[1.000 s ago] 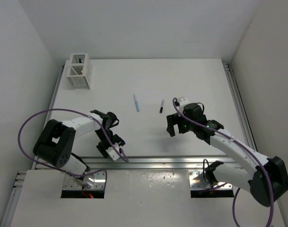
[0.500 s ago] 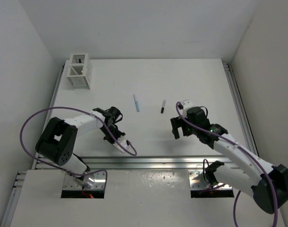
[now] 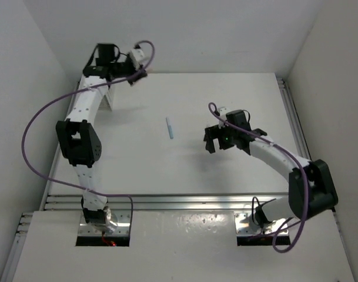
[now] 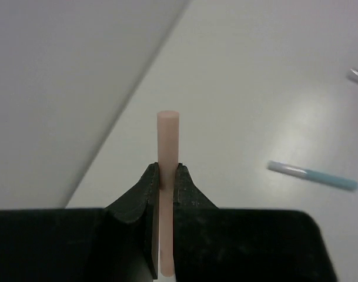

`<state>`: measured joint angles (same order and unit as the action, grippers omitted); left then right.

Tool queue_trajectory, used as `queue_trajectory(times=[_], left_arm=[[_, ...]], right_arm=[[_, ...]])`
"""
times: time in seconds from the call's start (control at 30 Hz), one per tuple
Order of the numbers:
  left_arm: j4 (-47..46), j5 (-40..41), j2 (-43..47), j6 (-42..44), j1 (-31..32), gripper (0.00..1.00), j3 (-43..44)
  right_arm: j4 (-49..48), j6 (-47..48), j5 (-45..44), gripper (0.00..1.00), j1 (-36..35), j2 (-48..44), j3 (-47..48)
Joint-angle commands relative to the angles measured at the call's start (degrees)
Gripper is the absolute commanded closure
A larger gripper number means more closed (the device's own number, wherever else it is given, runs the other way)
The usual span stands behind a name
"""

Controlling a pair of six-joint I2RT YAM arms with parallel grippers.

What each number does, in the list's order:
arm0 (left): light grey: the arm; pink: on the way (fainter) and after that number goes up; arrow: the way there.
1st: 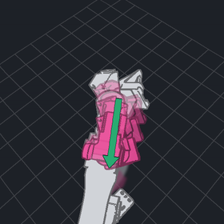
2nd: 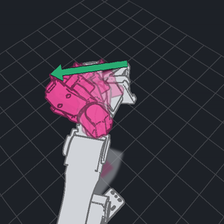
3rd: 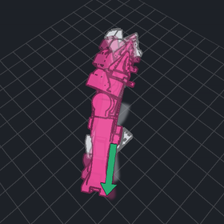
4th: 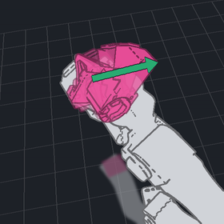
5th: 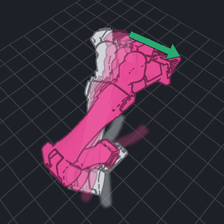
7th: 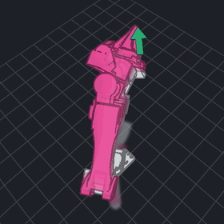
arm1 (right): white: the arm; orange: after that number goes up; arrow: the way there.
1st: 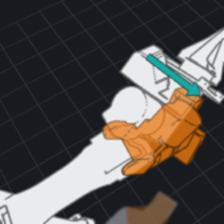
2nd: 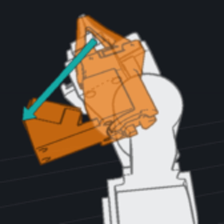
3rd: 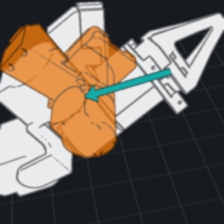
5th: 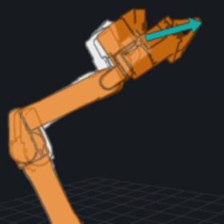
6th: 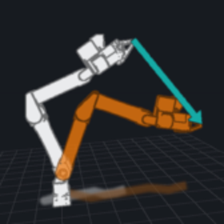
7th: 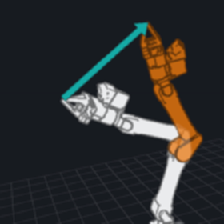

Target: Organize the makeup

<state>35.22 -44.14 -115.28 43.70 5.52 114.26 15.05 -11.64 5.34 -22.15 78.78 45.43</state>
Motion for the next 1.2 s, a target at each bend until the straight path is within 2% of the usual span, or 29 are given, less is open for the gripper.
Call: queue_trajectory(times=[0.0, 0.03, 0.1, 0.13, 0.17, 0.3, 0.33, 0.37, 0.4, 0.47, 0.7, 0.83, 1.1, 1.13, 1.17], left_arm=[[-23.3, -0.4, 0.0, -31.4, -6.9, 1.0, 2.9], [-36.3, 2.0, 0.8, -38.9, -8.4, 1.0, 1.2], [-46.0, 9.1, 0.8, -43.4, -12.1, 1.0, -2.4], [-48.2, 11.2, -0.5, -43.4, -13.0, 1.0, -1.7], [-47.7, 14.1, -2.1, -42.0, -14.1, 1.0, 2.8], [-48.5, 16.1, -11.3, -43.1, -16.7, 1.0, 13.2], [-48.5, 16.1, -14.5, -43.1, -17.6, 1.0, 14.8], [-49.3, 17.3, -15.7, -43.1, -18.3, 1.0, 15.7], [-50.1, 17.3, -16.5, -43.1, -18.4, 1.0, 15.7], [-53.4, 17.9, -19.1, -44.0, -19.9, 1.0, 15.7], [-64.7, 14.6, -24.2, -48.7, -20.6, 1.0, 13.1], [-64.7, 14.1, -27.4, -50.2, -20.6, 1.0, 15.6], [-64.1, 14.8, -28.0, -45.0, -23.4, 1.0, 9.1], [-64.1, 14.8, -28.0, -44.5, -23.4, 0.98, 8.2], [-63.5, 14.0, -28.0, -43.0, -23.4, 0.81, 7.3]], right_arm=[[-7.0, 2.1, 8.6, 0.0, 1.1, 6.3, 7.1], [-7.6, 2.1, 10.4, 0.0, 1.2, 8.7, 8.1], [-8.8, 2.0, 12.4, 0.0, 1.6, 12.9, 12.3], [-9.2, 1.4, 13.8, 0.0, 1.8, 13.8, 14.1], [-9.5, 0.9, 13.9, 0.0, 2.3, 14.8, 15.0], [-7.5, -4.9, 10.1, 0.02, 4.4, 21.1, 23.3], [-3.1, -6.5, 1.3, 0.04, 5.4, 22.9, 25.0], [3.3, -8.3, -2.8, 0.05, 5.7, 24.1, 26.9], [7.1, -13.7, -11.2, 0.07, 5.8, 24.7, 32.6], [18.1, -16.7, -22.8, 0.09, 6.2, 26.3, 36.3], [22.6, -23.2, -17.6, 0.11, 6.9, 34.6, 41.1], [23.7, -23.3, -17.2, 0.14, 6.4, 38.5, 44.2], [25.1, -25.8, -18.5, 0.22, 6.2, 40.7, 43.2], [26.0, -25.7, -18.4, 0.22, 6.2, 41.3, 43.4], [26.5, -25.6, -18.6, 0.23, 6.1, 41.3, 43.4]])
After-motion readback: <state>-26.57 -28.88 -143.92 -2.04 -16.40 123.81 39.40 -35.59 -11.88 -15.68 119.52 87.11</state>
